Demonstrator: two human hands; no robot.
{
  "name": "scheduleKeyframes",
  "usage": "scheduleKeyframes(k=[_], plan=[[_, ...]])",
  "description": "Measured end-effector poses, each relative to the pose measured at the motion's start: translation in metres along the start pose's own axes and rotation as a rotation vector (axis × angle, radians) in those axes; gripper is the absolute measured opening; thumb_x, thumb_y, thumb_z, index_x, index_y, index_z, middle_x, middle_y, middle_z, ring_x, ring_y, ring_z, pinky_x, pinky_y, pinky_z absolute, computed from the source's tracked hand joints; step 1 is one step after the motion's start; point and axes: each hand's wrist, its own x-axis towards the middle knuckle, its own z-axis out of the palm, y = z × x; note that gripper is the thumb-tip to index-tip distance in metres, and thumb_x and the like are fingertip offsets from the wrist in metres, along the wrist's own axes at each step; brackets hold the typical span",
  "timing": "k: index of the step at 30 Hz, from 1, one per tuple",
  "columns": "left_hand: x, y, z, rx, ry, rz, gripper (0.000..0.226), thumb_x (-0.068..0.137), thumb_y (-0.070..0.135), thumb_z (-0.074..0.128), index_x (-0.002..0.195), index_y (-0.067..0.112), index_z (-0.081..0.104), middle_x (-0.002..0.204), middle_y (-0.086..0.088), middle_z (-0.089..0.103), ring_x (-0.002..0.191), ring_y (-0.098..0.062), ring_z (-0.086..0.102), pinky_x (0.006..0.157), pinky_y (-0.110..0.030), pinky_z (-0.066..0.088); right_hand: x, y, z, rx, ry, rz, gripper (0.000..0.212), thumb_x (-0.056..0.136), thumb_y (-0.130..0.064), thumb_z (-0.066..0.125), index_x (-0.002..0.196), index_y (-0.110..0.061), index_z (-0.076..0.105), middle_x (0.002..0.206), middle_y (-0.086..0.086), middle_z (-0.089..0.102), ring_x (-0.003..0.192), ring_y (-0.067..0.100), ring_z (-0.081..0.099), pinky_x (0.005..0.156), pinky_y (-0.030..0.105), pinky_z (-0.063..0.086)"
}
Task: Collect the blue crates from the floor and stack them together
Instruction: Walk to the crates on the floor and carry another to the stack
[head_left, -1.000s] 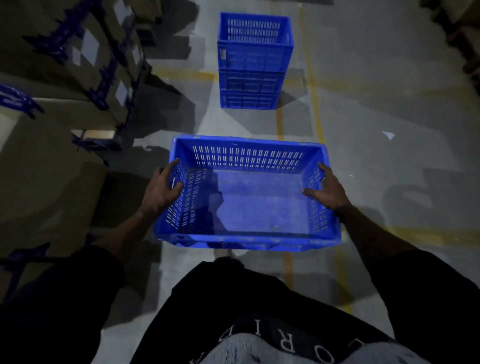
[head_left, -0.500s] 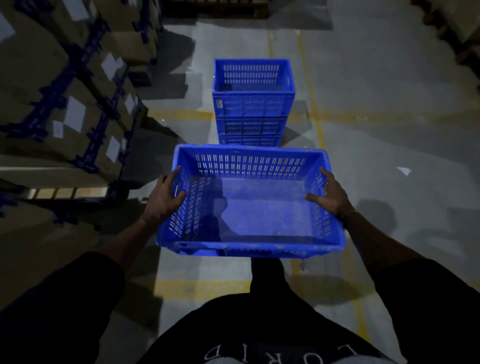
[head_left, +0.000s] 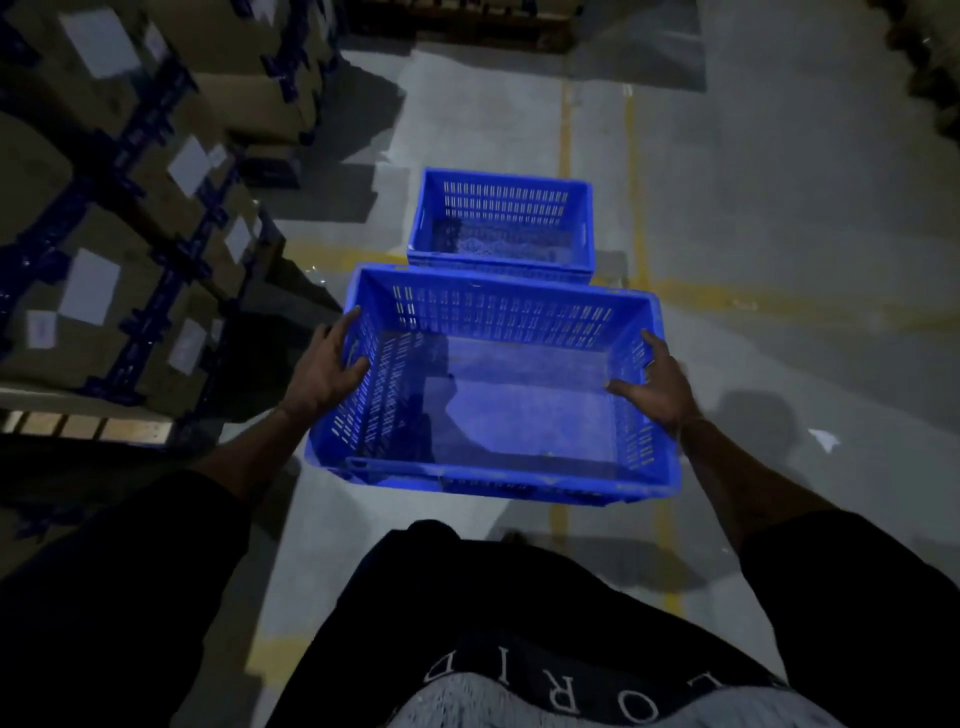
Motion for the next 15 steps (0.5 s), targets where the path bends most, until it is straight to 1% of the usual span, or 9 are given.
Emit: scheduleKeyframes(k=[2, 5, 8, 9, 11, 13, 15], plan=[[0.036, 0.008, -0.004, -0.008, 0.002, -0.001, 0.089, 0.079, 0.065, 0.051, 0.159, 0.033, 0.027, 0.137, -0.017, 0.048, 0.112, -0.038, 0.062, 0.095, -0.05, 0.051, 0.036, -0.01, -0.009, 0.0, -0.001, 0.015, 0.104, 0.072, -0.032, 0.092, 0.157, -0.029, 0.031, 0.156, 0.003, 0.044, 0.133, 0.027, 0.051, 0.097, 0.034, 0.044], [0.089, 0.016, -0.006, -0.015, 0.013, 0.005, 0.088, 0.082, 0.061, 0.053, 0.16, 0.031, 0.025, 0.139, -0.017, 0.048, 0.117, -0.037, 0.061, 0.097, -0.048, 0.05, 0.091, -0.02, -0.016, -0.015, -0.003, 0.026, 0.107, 0.071, -0.037, 0.092, 0.157, -0.032, 0.029, 0.156, 0.003, 0.044, 0.133, 0.03, 0.051, 0.104, 0.044, 0.047], [0.145, 0.02, -0.007, -0.025, 0.014, -0.008, 0.083, 0.086, 0.06, 0.053, 0.16, 0.037, 0.02, 0.136, -0.016, 0.048, 0.109, -0.03, 0.06, 0.092, -0.045, 0.05, 0.15, -0.036, -0.019, -0.021, -0.024, 0.036, 0.106, 0.073, -0.035, 0.091, 0.158, -0.034, 0.027, 0.159, 0.007, 0.038, 0.135, 0.034, 0.048, 0.104, 0.05, 0.047], [0.165, 0.021, -0.006, -0.029, 0.009, -0.012, 0.082, 0.087, 0.06, 0.053, 0.159, 0.04, 0.019, 0.136, -0.016, 0.048, 0.108, -0.027, 0.06, 0.091, -0.044, 0.05, 0.17, -0.04, -0.019, -0.027, -0.025, 0.047, 0.106, 0.074, -0.035, 0.091, 0.158, -0.035, 0.026, 0.159, 0.009, 0.037, 0.135, 0.035, 0.048, 0.104, 0.051, 0.048], [0.21, 0.016, -0.003, -0.032, 0.011, 0.003, 0.08, 0.089, 0.057, 0.053, 0.16, 0.038, 0.02, 0.139, -0.017, 0.049, 0.114, -0.031, 0.06, 0.095, -0.043, 0.048, 0.211, -0.047, -0.017, -0.047, -0.011, 0.061, 0.107, 0.073, -0.035, 0.091, 0.158, -0.035, 0.027, 0.156, 0.013, 0.038, 0.133, 0.037, 0.049, 0.102, 0.051, 0.048], [0.257, 0.008, -0.001, -0.041, -0.009, 0.003, 0.077, 0.093, 0.051, 0.052, 0.161, 0.035, 0.02, 0.14, -0.017, 0.05, 0.117, -0.035, 0.061, 0.097, -0.045, 0.049, 0.251, -0.053, -0.013, -0.063, 0.004, 0.051, 0.107, 0.072, -0.033, 0.092, 0.158, -0.031, 0.028, 0.154, 0.014, 0.042, 0.131, 0.037, 0.051, 0.102, 0.051, 0.048], [0.3, 0.003, 0.001, -0.049, -0.024, -0.008, 0.07, 0.098, 0.046, 0.048, 0.161, 0.037, 0.017, 0.139, -0.016, 0.05, 0.113, -0.035, 0.063, 0.096, -0.049, 0.052, 0.287, -0.063, -0.008, -0.069, 0.009, 0.053, 0.106, 0.073, -0.026, 0.092, 0.158, -0.027, 0.029, 0.153, 0.012, 0.045, 0.131, 0.037, 0.052, 0.1, 0.047, 0.049]])
